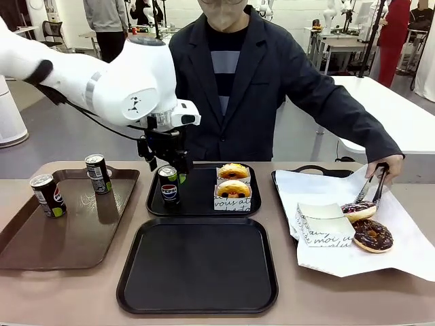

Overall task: Set up donuts and drinks on trays.
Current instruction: Pick up one Pepsi coke and place it on the Flat Tray, then pick up one Pepsi coke from the Handle tray and place it on the Flat Tray without a Pepsi coke.

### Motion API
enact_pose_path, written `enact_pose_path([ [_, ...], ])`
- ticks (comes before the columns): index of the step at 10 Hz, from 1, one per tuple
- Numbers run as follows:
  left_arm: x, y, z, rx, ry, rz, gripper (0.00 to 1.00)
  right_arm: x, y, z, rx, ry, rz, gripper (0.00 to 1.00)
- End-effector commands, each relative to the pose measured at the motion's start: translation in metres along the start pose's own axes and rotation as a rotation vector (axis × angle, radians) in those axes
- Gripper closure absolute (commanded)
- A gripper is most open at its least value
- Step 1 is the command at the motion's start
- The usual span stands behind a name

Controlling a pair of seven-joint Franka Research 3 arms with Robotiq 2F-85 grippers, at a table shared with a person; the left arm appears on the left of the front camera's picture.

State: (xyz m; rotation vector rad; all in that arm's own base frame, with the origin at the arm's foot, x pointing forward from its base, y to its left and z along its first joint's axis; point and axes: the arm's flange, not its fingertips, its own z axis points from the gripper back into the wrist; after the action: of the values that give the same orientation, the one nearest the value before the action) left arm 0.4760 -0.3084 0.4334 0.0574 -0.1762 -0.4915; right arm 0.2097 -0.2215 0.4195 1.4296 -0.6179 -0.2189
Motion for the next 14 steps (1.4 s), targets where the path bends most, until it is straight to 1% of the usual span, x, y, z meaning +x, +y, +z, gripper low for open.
enact_pose_path([
  [1,-0.037,-0.005,0.023,0.018,-0.012,-0.019,0.0,0.003,0.0,-0.001,0.021,-0.017,0.018,0.0],
  [5,-0.115,-0.013,0.059,-0.054,-0.038,-0.066,0.0,0.003,0.0,-0.001,0.021,-0.017,0.018,0.0],
  [7,-0.149,-0.009,0.068,-0.101,-0.055,-0.039,0.0,0.003,0.0,-0.001,0.021,-0.017,0.018,0.0],
  [9,-0.178,-0.003,0.069,-0.121,-0.042,-0.026,0.0,0.003,0.0,-0.001,0.021,-0.017,0.018,0.0],
  [10,-0.194,0.005,0.066,-0.133,-0.011,-0.02,0.0,0.003,0.0,-0.001,0.021,-0.017,0.018,0.0],
  [11,-0.159,-0.009,0.068,-0.087,-0.048,-0.017,0.0,0.003,0.0,-0.001,0.021,-0.017,0.018,0.0],
  [14,-0.159,-0.009,0.068,-0.087,-0.048,-0.017,0.0,0.003,0.0,-0.001,0.021,-0.017,0.018,0.0],
])
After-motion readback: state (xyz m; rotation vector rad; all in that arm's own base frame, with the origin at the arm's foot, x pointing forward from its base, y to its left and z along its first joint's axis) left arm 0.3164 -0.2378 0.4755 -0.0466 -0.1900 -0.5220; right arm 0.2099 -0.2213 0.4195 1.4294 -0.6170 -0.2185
